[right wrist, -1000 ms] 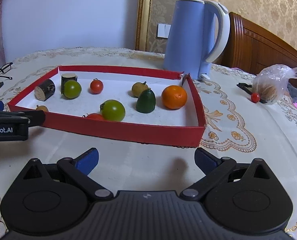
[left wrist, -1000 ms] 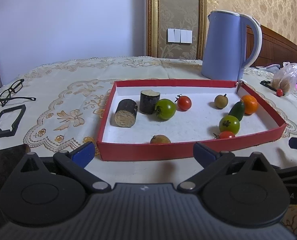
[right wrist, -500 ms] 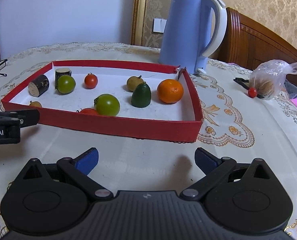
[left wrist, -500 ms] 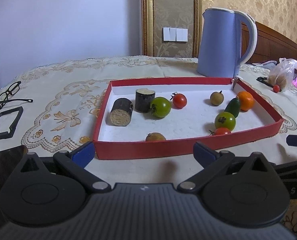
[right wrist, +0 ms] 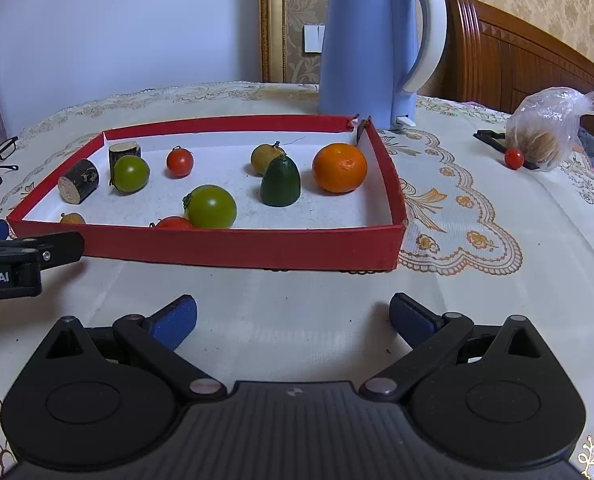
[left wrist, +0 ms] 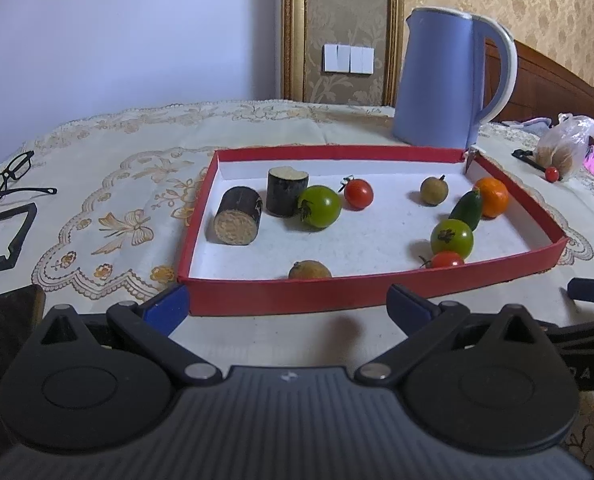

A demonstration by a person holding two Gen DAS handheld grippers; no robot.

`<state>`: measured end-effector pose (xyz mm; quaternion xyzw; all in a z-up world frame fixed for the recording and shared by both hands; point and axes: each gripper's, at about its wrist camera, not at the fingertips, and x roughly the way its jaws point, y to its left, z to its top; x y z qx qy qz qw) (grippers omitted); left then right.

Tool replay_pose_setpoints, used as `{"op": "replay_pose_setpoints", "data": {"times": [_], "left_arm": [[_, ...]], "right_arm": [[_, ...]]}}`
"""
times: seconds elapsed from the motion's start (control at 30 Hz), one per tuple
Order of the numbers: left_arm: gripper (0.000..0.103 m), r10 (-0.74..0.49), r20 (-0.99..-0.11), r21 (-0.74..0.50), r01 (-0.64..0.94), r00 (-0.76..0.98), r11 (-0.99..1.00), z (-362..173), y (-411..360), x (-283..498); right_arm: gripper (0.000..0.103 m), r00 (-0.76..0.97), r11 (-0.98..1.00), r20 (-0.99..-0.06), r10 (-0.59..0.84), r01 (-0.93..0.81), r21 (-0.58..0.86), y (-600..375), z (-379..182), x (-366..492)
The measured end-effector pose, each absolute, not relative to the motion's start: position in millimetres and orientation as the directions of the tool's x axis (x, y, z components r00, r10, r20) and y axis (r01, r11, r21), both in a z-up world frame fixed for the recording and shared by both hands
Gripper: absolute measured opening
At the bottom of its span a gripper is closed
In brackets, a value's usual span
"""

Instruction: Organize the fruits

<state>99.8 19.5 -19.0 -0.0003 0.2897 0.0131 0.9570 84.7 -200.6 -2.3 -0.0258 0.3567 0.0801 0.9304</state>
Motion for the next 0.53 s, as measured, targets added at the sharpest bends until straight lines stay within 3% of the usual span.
{"op": "replay_pose_setpoints", "data": {"times": [0.53], "left_arm": [[0.103, 0.04, -0.572, 0.017, -0.037, 0.819, 0.999, -22.2, 20.9, 100.2]], "right_arm": [[0.103, 0.733, 0.986, -0.668, 0.13, -0.167, 0.009, -200.5, -2.1, 84.8]]}}
